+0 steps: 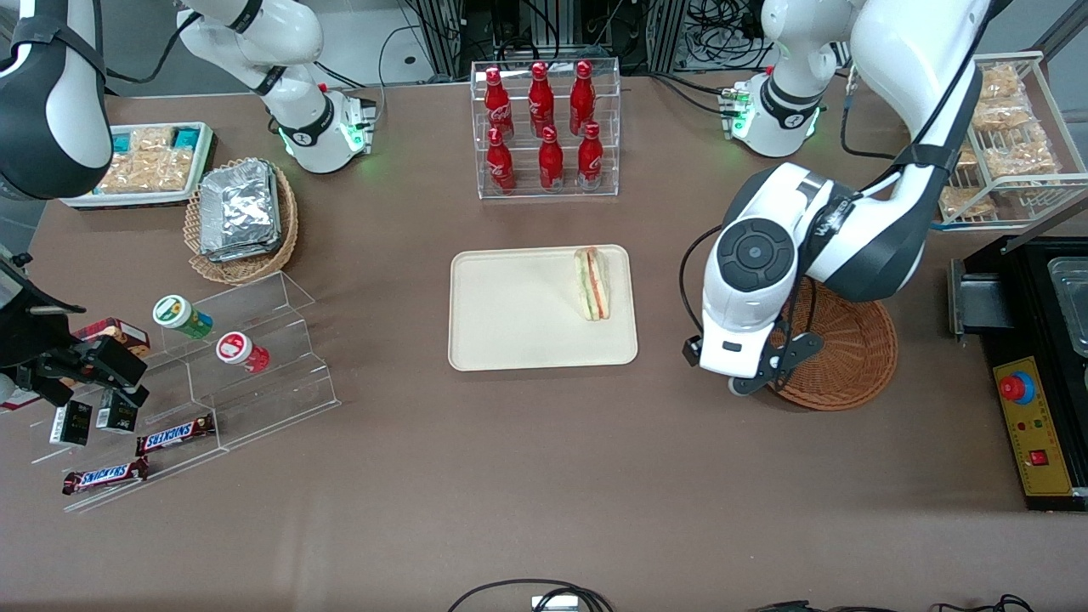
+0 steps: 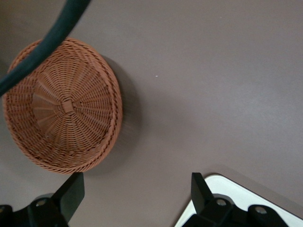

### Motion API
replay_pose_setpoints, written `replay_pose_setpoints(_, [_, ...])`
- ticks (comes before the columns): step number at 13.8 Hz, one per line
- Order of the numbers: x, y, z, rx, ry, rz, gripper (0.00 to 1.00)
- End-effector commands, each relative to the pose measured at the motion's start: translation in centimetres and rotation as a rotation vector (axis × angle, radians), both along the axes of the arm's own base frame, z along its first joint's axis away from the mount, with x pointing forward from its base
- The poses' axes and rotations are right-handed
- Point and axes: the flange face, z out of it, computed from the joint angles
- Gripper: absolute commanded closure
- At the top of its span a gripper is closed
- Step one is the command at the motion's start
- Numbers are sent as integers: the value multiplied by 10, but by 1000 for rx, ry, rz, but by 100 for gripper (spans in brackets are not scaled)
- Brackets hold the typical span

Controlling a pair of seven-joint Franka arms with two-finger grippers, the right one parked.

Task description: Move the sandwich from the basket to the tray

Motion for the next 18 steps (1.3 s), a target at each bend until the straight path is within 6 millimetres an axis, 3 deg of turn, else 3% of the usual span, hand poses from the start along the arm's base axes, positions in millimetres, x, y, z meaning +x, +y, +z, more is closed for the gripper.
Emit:
replay_pose_setpoints(1, [1,37,27,6,21,22,1])
replay_pose_setpoints(3, [2,61,51,-36,48,-34,1])
replay_pose_setpoints(6, [-3,118,90,-83,82,-75,1])
replay_pose_setpoints(10, [-24,197,138,-144,150,-199,1])
replay_pose_setpoints(13, [-40,247,159,-162,203,-325,0])
replay_pose_setpoints(15, [-50,265,177,-169,194,-395,0])
replay_pose_setpoints(18, [-66,277,196,-209,172,-485,0])
